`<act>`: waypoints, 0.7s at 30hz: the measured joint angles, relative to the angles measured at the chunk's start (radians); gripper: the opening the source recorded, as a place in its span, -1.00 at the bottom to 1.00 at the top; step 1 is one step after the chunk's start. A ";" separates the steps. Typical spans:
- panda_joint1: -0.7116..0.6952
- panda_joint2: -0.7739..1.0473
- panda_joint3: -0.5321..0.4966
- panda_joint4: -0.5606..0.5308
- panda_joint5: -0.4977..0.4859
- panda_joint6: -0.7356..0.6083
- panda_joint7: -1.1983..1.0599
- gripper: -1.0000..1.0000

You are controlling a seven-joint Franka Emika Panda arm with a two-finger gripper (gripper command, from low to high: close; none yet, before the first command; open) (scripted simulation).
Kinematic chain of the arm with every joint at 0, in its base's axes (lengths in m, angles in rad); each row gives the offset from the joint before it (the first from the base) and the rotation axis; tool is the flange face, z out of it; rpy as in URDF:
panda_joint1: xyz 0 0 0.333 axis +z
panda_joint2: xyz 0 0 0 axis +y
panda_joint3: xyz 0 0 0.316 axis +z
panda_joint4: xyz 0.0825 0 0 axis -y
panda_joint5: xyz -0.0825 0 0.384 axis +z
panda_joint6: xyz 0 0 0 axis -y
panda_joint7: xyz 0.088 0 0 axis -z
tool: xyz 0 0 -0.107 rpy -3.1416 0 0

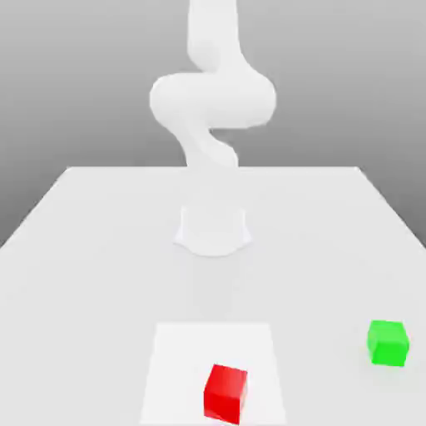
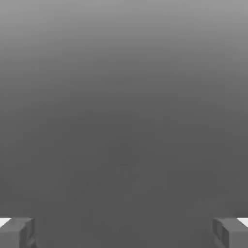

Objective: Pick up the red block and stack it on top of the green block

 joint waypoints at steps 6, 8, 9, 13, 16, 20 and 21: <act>-0.046 0.224 0.052 -0.043 -0.040 0.086 0.097 0.00; -0.057 0.297 0.064 -0.057 -0.054 0.114 0.129 0.00; -0.061 0.334 0.069 -0.064 -0.061 0.128 0.144 0.00; -0.075 0.479 0.084 -0.092 -0.083 0.183 0.205 0.00; -0.080 0.588 0.091 -0.114 -0.093 0.225 0.245 0.00; -0.081 0.730 0.094 -0.142 -0.088 0.283 0.285 0.00; -0.078 0.766 0.094 -0.149 -0.083 0.297 0.292 0.00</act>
